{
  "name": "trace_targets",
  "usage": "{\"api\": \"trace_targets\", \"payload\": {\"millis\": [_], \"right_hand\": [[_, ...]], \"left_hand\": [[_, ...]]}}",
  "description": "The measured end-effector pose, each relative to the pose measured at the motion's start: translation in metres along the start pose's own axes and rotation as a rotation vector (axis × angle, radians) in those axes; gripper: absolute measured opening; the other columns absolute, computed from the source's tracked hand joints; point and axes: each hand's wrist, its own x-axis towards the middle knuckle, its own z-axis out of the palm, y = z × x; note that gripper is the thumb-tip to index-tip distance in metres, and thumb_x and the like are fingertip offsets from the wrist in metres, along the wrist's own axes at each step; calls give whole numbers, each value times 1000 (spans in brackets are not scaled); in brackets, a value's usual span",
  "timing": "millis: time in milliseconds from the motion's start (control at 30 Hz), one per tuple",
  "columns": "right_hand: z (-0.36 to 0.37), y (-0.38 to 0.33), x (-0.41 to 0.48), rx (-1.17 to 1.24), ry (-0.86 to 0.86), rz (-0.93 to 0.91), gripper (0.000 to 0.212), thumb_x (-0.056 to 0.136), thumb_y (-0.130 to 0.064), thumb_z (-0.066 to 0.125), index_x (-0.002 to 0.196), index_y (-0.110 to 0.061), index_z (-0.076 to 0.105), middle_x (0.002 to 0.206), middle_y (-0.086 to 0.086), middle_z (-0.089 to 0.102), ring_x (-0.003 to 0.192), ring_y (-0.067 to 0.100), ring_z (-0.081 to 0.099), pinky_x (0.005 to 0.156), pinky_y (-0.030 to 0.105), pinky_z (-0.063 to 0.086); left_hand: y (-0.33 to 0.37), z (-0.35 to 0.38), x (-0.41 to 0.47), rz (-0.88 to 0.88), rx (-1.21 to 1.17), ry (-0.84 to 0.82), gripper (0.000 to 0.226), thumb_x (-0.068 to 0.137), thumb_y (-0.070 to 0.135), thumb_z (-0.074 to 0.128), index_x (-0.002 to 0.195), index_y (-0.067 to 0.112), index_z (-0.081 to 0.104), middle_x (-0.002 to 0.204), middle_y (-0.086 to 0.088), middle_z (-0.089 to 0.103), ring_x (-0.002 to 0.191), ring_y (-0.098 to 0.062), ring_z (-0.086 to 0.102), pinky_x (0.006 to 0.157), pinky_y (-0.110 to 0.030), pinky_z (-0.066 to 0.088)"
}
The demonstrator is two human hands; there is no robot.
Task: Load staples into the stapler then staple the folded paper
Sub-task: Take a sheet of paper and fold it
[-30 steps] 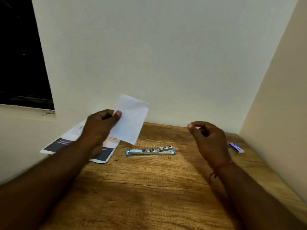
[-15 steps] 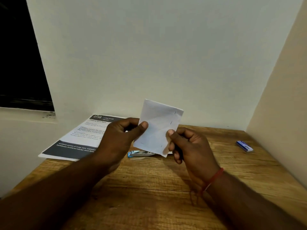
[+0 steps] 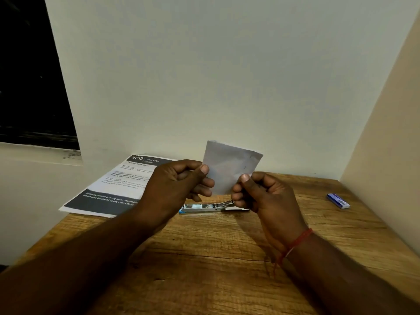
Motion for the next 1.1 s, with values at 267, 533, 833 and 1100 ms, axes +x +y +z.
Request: {"api": "trace_targets", "payload": {"millis": [267, 533, 833, 1100], "right_hand": [[5, -1, -1, 82, -1, 27, 28, 91, -22, 80, 111, -2, 78, 97, 23, 83, 84, 29, 82, 75, 36, 70], [7, -4, -3, 120, 29, 15, 36, 88, -22, 82, 112, 4, 77, 99, 23, 82, 89, 31, 82, 79, 36, 71], [5, -9, -4, 20, 113, -31, 9, 90, -13, 86, 91, -5, 82, 91, 21, 84, 82, 28, 84, 85, 37, 71], [4, -15, -4, -61, 127, -87, 16, 83, -13, 92, 88, -1, 82, 87, 18, 84, 83, 30, 85, 84, 37, 69]], "left_hand": [[-1, 1, 0, -26, -100, 13, 21, 107, 16, 72, 114, -3, 81, 99, -21, 87, 91, -34, 87, 81, -38, 73], [2, 4, -2, -29, -104, 6, 23, 108, 17, 72, 114, -4, 80, 101, -21, 87, 97, -37, 87, 88, -43, 72], [3, 8, -4, -71, -223, 14, 18, 102, 10, 79, 109, -6, 80, 105, -27, 85, 105, -37, 86, 94, -42, 70], [7, 9, -6, -128, -291, 28, 11, 93, 6, 85, 82, 8, 85, 102, -28, 84, 99, -37, 86, 89, -37, 71]]}}
